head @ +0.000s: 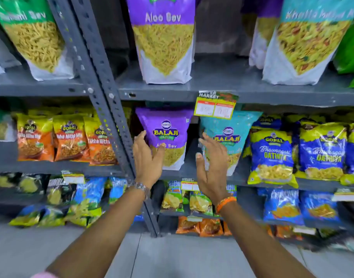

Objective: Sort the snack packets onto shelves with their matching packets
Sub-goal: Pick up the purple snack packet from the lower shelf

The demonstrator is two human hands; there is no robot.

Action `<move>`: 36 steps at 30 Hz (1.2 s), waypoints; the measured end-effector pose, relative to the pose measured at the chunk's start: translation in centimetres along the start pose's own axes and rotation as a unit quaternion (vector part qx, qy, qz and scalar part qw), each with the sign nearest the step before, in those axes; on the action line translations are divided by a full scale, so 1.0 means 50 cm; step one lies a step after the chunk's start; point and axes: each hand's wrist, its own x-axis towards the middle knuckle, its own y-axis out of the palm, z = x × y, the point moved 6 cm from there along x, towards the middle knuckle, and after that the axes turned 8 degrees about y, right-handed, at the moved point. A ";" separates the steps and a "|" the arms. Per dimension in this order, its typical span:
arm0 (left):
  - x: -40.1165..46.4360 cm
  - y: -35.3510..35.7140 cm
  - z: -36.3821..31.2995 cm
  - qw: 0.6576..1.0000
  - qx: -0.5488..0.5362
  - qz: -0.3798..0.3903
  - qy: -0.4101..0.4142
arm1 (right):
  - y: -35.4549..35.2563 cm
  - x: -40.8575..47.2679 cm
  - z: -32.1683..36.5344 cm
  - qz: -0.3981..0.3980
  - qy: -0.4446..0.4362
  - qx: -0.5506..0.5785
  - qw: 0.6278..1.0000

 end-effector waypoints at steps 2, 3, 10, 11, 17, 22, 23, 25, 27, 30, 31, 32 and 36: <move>0.014 0.024 0.044 0.996 -0.024 0.033 -0.076 | 0.036 -0.006 -0.032 0.023 0.048 0.012 0.999; 0.019 0.038 0.071 0.993 -0.041 0.048 -0.100 | 0.059 -0.013 -0.049 0.043 0.069 0.016 0.997; 0.082 0.092 0.139 0.971 -0.176 0.042 -0.156 | 0.193 -0.013 -0.154 0.150 0.191 -0.013 0.970; 0.092 0.097 0.148 0.968 -0.186 0.029 -0.168 | 0.211 -0.008 -0.168 0.157 0.214 -0.014 0.964; 0.123 0.107 0.185 0.961 -0.214 -0.028 -0.170 | 0.294 0.040 -0.225 0.189 0.300 0.056 0.933; 0.139 0.115 0.209 0.963 -0.234 -0.022 -0.135 | 0.326 0.046 -0.252 0.242 0.326 0.105 0.908; 0.138 0.113 0.209 0.965 -0.229 -0.023 -0.129 | 0.327 0.046 -0.256 0.241 0.325 0.114 0.907; 0.133 0.109 0.209 0.967 -0.220 -0.028 -0.123 | 0.325 0.042 -0.259 0.235 0.324 0.124 0.908; 0.121 0.106 0.206 0.967 -0.223 -0.031 -0.119 | 0.324 0.037 -0.258 0.234 0.325 0.131 0.907; 0.088 0.097 0.196 0.968 -0.219 -0.043 -0.112 | 0.315 0.023 -0.251 0.247 0.328 0.136 0.902; 0.071 0.090 0.193 0.969 -0.213 -0.048 -0.112 | 0.311 0.014 -0.247 0.256 0.327 0.139 0.899; 0.053 0.080 0.191 0.971 -0.204 -0.056 -0.113 | 0.306 0.003 -0.241 0.264 0.326 0.142 0.896; -0.025 0.029 0.176 0.976 -0.180 -0.073 -0.096 | 0.274 -0.058 -0.200 0.297 0.332 0.151 0.882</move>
